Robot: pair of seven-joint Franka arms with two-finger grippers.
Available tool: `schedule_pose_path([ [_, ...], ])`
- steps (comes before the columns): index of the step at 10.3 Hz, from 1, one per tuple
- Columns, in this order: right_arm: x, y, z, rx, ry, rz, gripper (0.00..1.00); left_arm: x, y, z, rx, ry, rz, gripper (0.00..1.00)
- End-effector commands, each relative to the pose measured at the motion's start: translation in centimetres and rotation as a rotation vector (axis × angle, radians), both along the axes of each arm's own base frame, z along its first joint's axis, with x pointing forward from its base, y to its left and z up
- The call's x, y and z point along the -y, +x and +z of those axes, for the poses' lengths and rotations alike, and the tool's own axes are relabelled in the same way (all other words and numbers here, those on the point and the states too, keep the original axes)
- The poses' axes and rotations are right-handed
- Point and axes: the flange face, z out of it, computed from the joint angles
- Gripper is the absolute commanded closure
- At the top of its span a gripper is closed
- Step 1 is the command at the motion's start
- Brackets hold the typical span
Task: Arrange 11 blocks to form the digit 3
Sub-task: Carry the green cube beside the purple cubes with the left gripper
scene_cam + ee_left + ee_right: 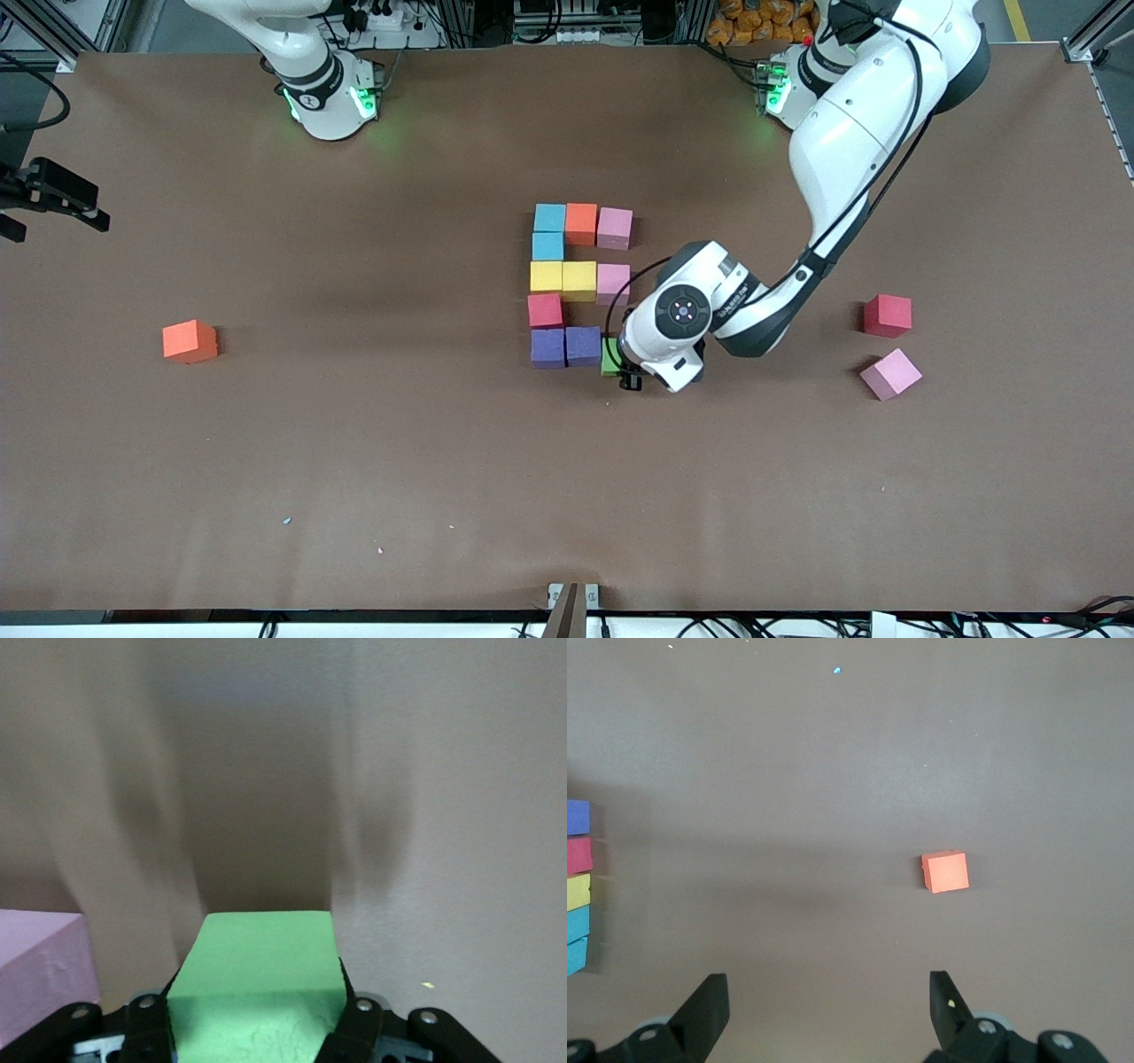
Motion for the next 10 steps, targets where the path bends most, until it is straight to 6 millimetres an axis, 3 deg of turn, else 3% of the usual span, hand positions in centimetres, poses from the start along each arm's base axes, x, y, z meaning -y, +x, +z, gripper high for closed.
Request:
schedule_pose_path([
  [1,0.4,0.0,0.4,0.003,-0.006,0.005,0.0,-1.0,-1.6,1.9,-0.001,0.032,0.007,1.0],
  [5,0.5,0.0,0.4,0.0,-0.006,0.004,0.0,-1.3,-3.0,1.9,0.04,0.019,-0.008,1.0],
  [6,0.5,0.0,0.4,0.0,-0.006,0.004,0.0,-2.1,-3.4,2.2,0.075,-0.003,0.0,1.0],
  [10,0.4,0.0,0.4,0.002,-0.006,0.005,0.0,-2.4,-3.7,2.4,0.104,-0.011,-0.005,1.0],
])
